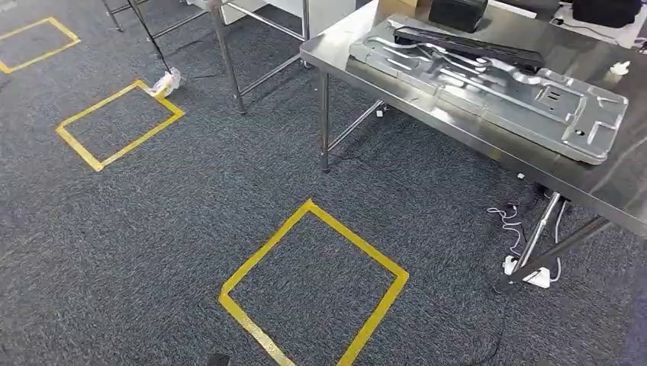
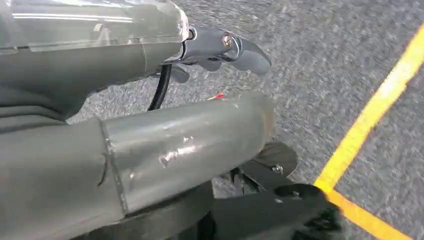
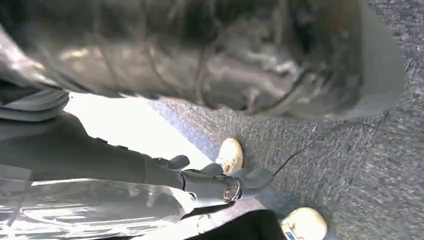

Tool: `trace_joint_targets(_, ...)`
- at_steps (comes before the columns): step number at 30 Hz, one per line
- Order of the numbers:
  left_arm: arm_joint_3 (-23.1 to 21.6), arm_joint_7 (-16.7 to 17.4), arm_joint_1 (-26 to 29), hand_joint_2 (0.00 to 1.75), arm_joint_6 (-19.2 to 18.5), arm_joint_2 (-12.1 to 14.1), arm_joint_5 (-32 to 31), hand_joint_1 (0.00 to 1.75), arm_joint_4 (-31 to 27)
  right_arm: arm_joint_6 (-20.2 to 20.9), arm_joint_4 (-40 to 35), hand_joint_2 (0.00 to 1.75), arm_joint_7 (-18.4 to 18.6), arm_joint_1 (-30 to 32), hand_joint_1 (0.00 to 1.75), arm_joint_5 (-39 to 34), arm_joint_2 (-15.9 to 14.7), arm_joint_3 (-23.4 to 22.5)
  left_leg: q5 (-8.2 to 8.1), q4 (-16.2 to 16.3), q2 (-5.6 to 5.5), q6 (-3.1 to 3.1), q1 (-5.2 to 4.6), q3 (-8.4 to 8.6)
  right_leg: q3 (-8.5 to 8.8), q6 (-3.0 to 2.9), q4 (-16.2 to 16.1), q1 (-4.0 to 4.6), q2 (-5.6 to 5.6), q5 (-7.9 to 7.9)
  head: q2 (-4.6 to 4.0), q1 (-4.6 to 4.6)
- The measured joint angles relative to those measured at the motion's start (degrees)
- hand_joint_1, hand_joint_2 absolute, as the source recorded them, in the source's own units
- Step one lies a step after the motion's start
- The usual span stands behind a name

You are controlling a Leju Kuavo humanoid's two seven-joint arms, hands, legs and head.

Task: Take the parts from the cabinet and place them on the table.

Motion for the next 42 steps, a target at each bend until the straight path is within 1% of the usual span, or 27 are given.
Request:
trace_joint_targets(1, 0.00, 0.02, -0.05, 0.00, 0.17, 0.00, -0.09, 0.00, 0.00, 0.00, 0.00, 0.00, 0.06, 0.01, 0.00, 0.20, 0.02, 0.00, 2.30, -5.60, 1.45, -0.04, 0.02, 3.07, 0.03, 0.40, 0.41, -0.13, -0.57, -0.34, 0.00, 0.00)
trace_joint_targets(2, 0.00, 0.09, -0.20, 0.00, 0.26, -0.02, -0.13, 0.00, 0.00, 0.00, 0.00, 0.00, 0.22, 0.04, 0.00, 0.44, 0.00, 0.00, 1.26, -8.30, 3.84, 0.01, -0.36, 4.35, -0.05, 0.83, 0.73, 0.05, -0.98, -0.63, 0.00, -0.02)
trace_joint_targets(4, 0.00, 0.37, -0.21, 0.00, 0.31, -0.02, -0.39, 0.00, 0.00, -0.02, 0.02, 0.00, 0.63, 0.02, 0.00, 0.87, 0.02, 0.00, 1.61, -8.33, 2.31, 1.35, -0.63, 4.10, -0.07, 1.48, 1.06, 0.60, -1.60, -0.80, 0.00, 0.15)
trace_joint_targets(7, 0.00, 0.94, 0.10, 0.00, 0.31, 0.04, -0.55, 0.00, 0.04, 0.09, 0.02, 0.00, 1.42, -0.22, 0.00, 1.51, 0.13, 0.02, 2.22, -8.98, 0.95, 2.77, -0.56, 4.10, 0.21, 2.53, 0.88, 0.11, -2.39, -1.10, 0.00, 0.04)
trace_joint_targets(9, 0.00, 1.22, 0.10, 0.00, 0.31, 0.07, -0.57, 0.00, 0.04, 0.15, 0.11, 0.00, 2.06, 0.06, 0.00, 1.95, 0.17, 0.02, 2.58, -9.15, 0.11, 3.43, -0.58, 3.88, -1.76, 2.60, 5.72, -0.12, 2.01, -4.95, 0.00, 0.13)
trace_joint_targets(11, 0.00, 1.47, 0.03, 0.00, 0.31, 0.04, -0.50, 0.00, 0.04, 0.22, 0.17, 0.00, 2.69, 0.31, 0.00, 2.27, 0.13, 0.02, 2.77, -9.12, -1.00, 3.72, -0.82, 3.47, -6.28, 2.54, 15.13, 0.05, 3.20, -9.41, 0.00, 0.15)
trace_joint_targets(12, 0.00, 1.68, 0.07, 0.00, 0.26, 0.07, -0.44, 0.00, 0.04, 0.24, 0.20, 0.00, 2.99, 0.42, 0.00, 2.56, 0.11, 0.02, 2.81, -9.10, -1.66, 3.77, -0.93, 3.39, -7.79, 2.44, 18.14, 0.18, 3.31, -10.03, 0.00, 0.15)
trace_joint_targets(13, 0.02, 1.96, 0.14, 0.00, 0.07, 0.09, -0.22, 0.00, 0.07, 0.30, 0.22, 0.00, 3.25, 0.44, 0.00, 2.77, 0.11, 0.02, 2.83, -9.06, -2.27, 3.79, -1.01, 3.38, -8.14, 2.27, 18.68, 0.30, 3.32, -9.38, 0.00, 0.15)
trace_joint_targets(14, 0.04, 2.34, 0.19, 0.00, -0.22, 0.11, 0.07, 0.00, 0.07, 0.43, 0.24, 0.00, 3.32, 0.56, 0.00, 2.97, 0.11, 0.02, 2.84, -8.98, -3.06, 3.79, -1.08, 3.40, -7.15, 1.99, 16.36, 0.34, 3.43, -7.23, 0.00, 0.15)
trace_joint_targets(16, 0.09, 2.84, 0.13, 0.00, -0.59, 0.11, 0.15, 0.00, 0.09, 0.61, 0.28, 0.00, 3.28, 0.57, 0.00, 3.21, 0.11, 0.04, 2.86, -8.69, -4.60, 3.72, -1.21, 3.43, -2.76, 1.24, 6.89, 0.39, 4.86, -1.76, 0.00, 0.15)
trace_joint_targets(17, 0.11, 3.02, 0.12, 0.00, -0.61, 0.04, 0.28, 0.00, 0.09, 0.66, 0.28, 0.00, 3.10, 0.64, 0.00, 3.41, 0.00, 0.04, 2.87, -8.61, -5.05, 3.69, -1.03, 3.27, -1.10, 0.74, 2.80, 0.44, 7.89, -0.56, 0.00, 0.15)
trace_joint_targets(18, 0.18, 3.45, -0.15, 0.00, -0.44, 0.02, 0.57, 0.00, 0.09, 0.79, 0.33, 0.00, 2.93, 0.74, 0.00, 3.82, -0.11, 0.11, 2.94, -8.20, -5.55, 3.24, -1.43, 2.85, -0.84, 0.40, 1.64, 0.30, 9.87, -1.01, 0.00, 0.09)
trace_joint_targets(21, 0.90, 4.61, -0.10, 0.00, 0.48, 0.07, 1.42, 0.00, 0.09, 1.22, 0.33, 0.00, 2.75, 0.46, 0.00, 5.01, -0.09, 0.44, 3.71, -8.74, -7.74, 1.96, -0.64, 2.26, -0.78, 0.33, 1.56, 0.88, 7.68, -0.82, 0.00, 0.13)
trace_joint_targets(22, 1.26, 5.07, -0.09, 0.00, 0.83, 0.30, 1.66, 0.00, 0.09, 1.36, 0.33, 0.00, 2.77, 0.32, 0.00, 5.13, 0.02, 0.59, 3.77, -8.74, -8.10, 1.55, -1.02, 2.03, -0.37, -0.07, 0.60, 0.20, 6.78, -0.33, 0.00, 0.04)
trace_joint_targets(24, 1.72, 5.99, -0.11, 0.00, 1.16, 0.33, 2.20, 0.00, 0.09, 1.66, 0.37, 0.00, 2.97, 0.51, 0.00, 5.31, 0.07, 0.68, 0.95, -5.13, -2.55, 1.24, -1.11, 0.63, 0.11, -0.59, -0.04, 0.32, 4.99, -0.06, 0.00, -0.35)
trace_joint_targets(26, 2.25, 6.03, -0.36, 0.00, 0.92, 0.42, 2.45, 0.00, 0.09, 1.86, 0.39, 0.00, 3.06, 0.60, 0.00, 5.31, 0.07, 0.68, -3.58, 3.84, -0.97, 0.74, -0.83, -3.58, -0.05, -0.74, 0.14, 0.56, 3.04, -0.18, 0.00, -0.31)
trace_joint_targets(27, 2.38, 5.95, -0.36, 0.00, 0.66, 0.42, 2.38, 0.00, 0.09, 2.03, 0.39, 0.00, 3.04, 0.58, 0.00, 5.37, 0.07, 0.68, -4.91, 7.82, -0.81, 0.48, -0.68, -5.39, -0.12, -0.80, 0.24, 0.60, 2.08, -0.25, 0.00, -0.31)
trace_joint_targets(28, 2.45, 5.90, -0.28, 0.00, 0.61, 0.44, 2.29, 0.00, 0.09, 2.27, 0.39, 0.00, 2.93, 0.54, 0.00, 5.46, 0.07, 0.68, -4.79, 9.14, -0.65, 0.29, -0.56, -5.84, -0.13, -0.77, 0.29, 0.62, 1.28, -0.30, 0.00, -0.31)
trace_joint_targets(30, 2.71, 5.84, -0.10, 0.00, 0.96, 0.44, 2.30, 0.00, 0.09, 2.75, 0.39, 0.00, 2.54, 0.30, 0.00, 5.68, 0.13, 0.72, -1.26, 3.53, -0.22, 0.19, -0.44, -2.49, -0.02, -0.58, 0.45, 0.61, -0.16, -0.50, 0.00, -0.31)
trace_joint_targets(32, 2.80, 5.55, -0.20, 0.00, 1.31, 0.57, 2.38, 0.00, 0.09, 3.06, 0.39, 0.00, 2.25, 0.13, 0.00, 6.03, 0.37, 0.90, 2.61, -7.41, 1.70, 0.43, -0.45, 3.79, 0.18, -0.16, 0.84, 0.58, -1.44, -0.93, 0.00, -0.31)
trace_joint_targets(33, 2.84, 5.36, -0.38, 0.00, 1.40, 0.57, 2.45, 0.00, 0.09, 3.13, 0.39, 0.00, 2.23, 0.13, 0.00, 6.16, 0.46, 0.96, 1.41, -8.32, 2.74, 0.81, -1.10, 4.33, 0.04, 0.13, 0.89, 0.97, -1.89, -1.10, 0.00, -0.33)
trace_joint_targets(34, 2.93, 5.16, -0.44, 0.00, 1.53, 0.59, 2.45, 0.00, 0.09, 3.15, 0.42, 0.00, 2.25, 0.11, 0.00, 6.16, 0.48, 1.09, 1.95, -8.71, 2.15, 1.36, -1.11, 4.23, 0.06, 0.43, 1.07, 0.98, -2.30, -1.18, 0.00, -0.24)
trace_joint_targets(37, 3.26, 4.72, 0.00, 0.00, 1.66, 0.90, 2.45, 0.00, 0.09, 3.39, 0.42, 0.00, 2.38, -0.75, 0.00, 6.49, 0.81, 1.40, 2.21, -8.95, 0.91, 2.32, -1.39, 3.78, 0.46, 1.29, 0.72, 0.92, -3.11, -0.91, 0.00, -0.31)
trace_joint_targets(38, 3.32, 4.63, 0.06, 0.00, 1.70, 0.94, 2.45, 0.00, 0.09, 3.48, 0.42, 0.00, 2.45, -0.75, 0.00, 6.64, 0.96, 1.46, 2.75, -9.71, 0.40, 2.92, -0.80, 4.45, 0.53, 1.67, 0.94, 0.57, -2.50, -1.50, 0.00, -0.26)
trace_joint_targets(39, 3.43, 4.57, 0.05, 0.00, 1.84, 0.98, 2.45, 0.00, 0.09, 3.54, 0.42, 0.00, 2.67, -0.61, 0.00, 6.73, 0.96, 1.49, 2.85, -9.95, 0.05, 3.06, -0.86, 4.48, 0.07, 1.89, 2.44, 0.44, 0.34, -2.81, 0.00, -0.17)
trace_joint_targets(40, 3.63, 4.63, -0.10, 0.00, 1.99, 1.05, 2.45, 0.00, 0.09, 3.69, 0.44, 0.00, 2.82, -0.56, 0.00, 6.78, 1.07, 1.62, 3.02, -9.95, -0.32, 3.48, -0.85, 4.33, -1.37, 1.90, 5.51, 0.41, 2.04, -4.89, 0.00, -0.15)
trace_joint_targets(42, 3.69, 5.71, -0.34, 0.00, 2.38, 1.11, 2.10, 0.00, 0.09, 3.89, 0.48, 0.00, 2.95, -0.41, 0.00, 6.71, 1.20, 1.70, 3.18, -9.89, -1.40, 3.74, -1.07, 3.95, -6.04, 2.00, 14.93, 0.39, 3.20, -9.21, 0.00, -0.13)
